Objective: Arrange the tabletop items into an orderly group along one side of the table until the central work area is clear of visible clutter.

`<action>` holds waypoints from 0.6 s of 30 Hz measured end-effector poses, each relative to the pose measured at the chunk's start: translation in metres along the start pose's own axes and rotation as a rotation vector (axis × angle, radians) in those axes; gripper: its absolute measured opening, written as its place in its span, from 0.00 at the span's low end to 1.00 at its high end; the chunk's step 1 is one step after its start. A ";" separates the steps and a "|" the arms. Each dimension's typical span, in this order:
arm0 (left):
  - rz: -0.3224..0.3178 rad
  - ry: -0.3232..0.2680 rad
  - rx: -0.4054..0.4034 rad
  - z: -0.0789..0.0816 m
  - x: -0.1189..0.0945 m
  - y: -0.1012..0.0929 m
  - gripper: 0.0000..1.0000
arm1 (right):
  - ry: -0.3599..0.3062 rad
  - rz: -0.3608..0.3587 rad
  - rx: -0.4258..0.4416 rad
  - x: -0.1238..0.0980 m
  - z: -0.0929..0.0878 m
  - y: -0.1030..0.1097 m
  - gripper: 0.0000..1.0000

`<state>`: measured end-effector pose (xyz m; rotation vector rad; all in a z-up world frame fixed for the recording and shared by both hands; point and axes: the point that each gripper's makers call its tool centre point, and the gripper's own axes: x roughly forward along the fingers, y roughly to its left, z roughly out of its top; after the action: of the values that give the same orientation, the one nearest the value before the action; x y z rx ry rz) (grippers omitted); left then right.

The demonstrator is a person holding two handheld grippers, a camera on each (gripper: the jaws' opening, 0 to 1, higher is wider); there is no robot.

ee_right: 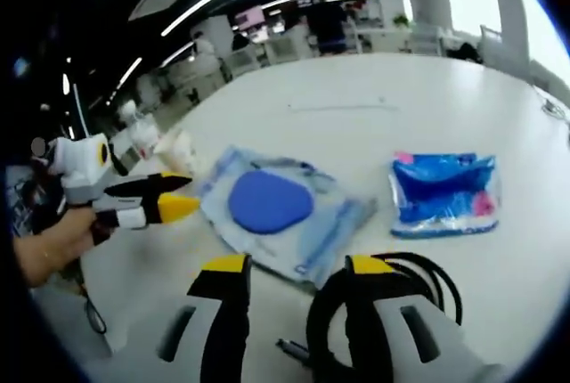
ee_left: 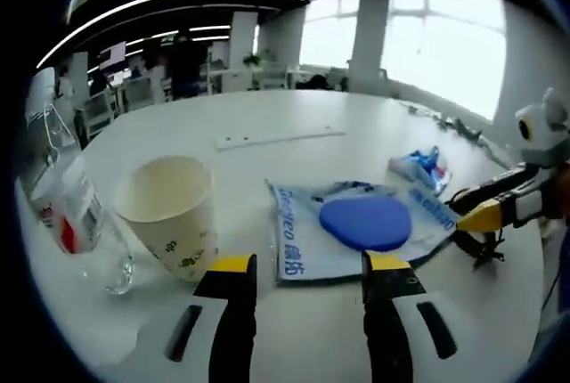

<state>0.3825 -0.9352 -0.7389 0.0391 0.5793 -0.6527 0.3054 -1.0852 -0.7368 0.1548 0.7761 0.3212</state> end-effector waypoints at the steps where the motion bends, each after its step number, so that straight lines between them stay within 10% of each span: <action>1: 0.001 0.009 -0.015 -0.002 0.001 0.001 0.40 | 0.006 -0.005 -0.007 0.001 -0.001 0.000 0.35; 18: 0.043 0.091 -0.047 -0.016 0.011 0.013 0.15 | 0.029 -0.075 0.106 0.008 -0.008 -0.013 0.14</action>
<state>0.3893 -0.9274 -0.7597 0.0371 0.6800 -0.5979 0.3078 -1.0944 -0.7507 0.2207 0.8262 0.2120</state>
